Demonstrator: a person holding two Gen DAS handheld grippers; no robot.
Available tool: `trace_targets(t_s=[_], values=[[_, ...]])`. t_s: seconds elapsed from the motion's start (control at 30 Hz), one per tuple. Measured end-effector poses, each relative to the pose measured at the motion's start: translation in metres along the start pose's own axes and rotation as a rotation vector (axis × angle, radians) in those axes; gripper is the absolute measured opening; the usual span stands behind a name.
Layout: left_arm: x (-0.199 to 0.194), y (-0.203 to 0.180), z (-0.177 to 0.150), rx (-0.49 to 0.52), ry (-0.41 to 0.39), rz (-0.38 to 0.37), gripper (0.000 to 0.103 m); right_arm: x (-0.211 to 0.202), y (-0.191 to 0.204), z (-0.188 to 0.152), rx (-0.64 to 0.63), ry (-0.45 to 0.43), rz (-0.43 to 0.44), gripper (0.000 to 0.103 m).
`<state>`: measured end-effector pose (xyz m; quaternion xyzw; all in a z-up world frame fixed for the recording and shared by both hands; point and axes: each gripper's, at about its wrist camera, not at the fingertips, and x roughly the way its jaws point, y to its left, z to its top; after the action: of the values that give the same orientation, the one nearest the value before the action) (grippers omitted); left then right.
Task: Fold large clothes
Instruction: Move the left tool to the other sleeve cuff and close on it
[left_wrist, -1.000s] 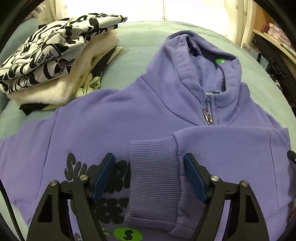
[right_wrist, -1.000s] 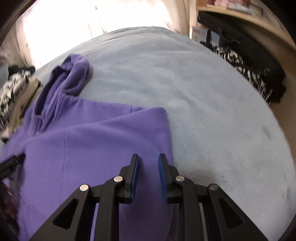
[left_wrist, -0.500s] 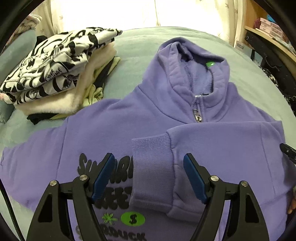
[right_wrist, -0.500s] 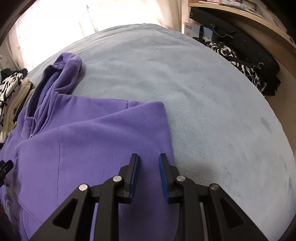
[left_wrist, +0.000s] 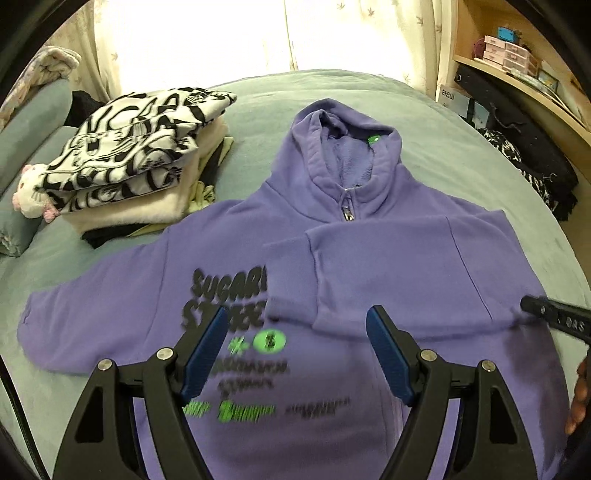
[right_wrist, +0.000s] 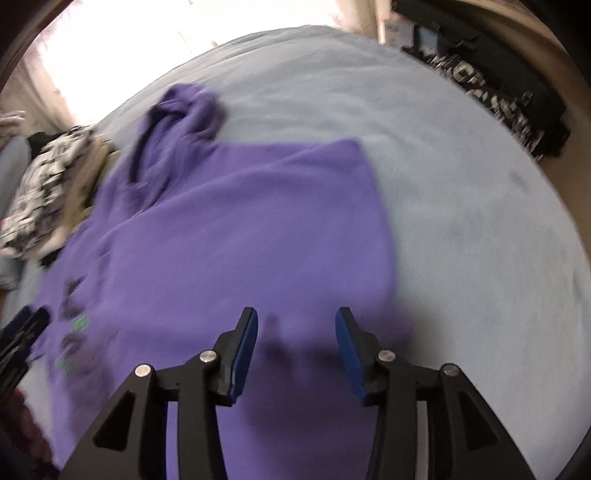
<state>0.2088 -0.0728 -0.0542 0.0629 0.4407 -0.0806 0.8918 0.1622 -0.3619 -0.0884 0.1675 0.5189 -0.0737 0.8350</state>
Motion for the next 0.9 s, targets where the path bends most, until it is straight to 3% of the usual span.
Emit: trace_targets(t_s=[0.33,0.9], values=[[-0.065,0.02,-0.047,-0.044,0.007,0.003,0.076,-0.062,0.038,-0.086,-0.011,0.006,0.076,0.044],[-0.14,0.079,-0.108,-0.13,-0.027,-0.048,0.076,-0.098,0.113,-0.158,-0.109,-0.012,0.105,0.044]])
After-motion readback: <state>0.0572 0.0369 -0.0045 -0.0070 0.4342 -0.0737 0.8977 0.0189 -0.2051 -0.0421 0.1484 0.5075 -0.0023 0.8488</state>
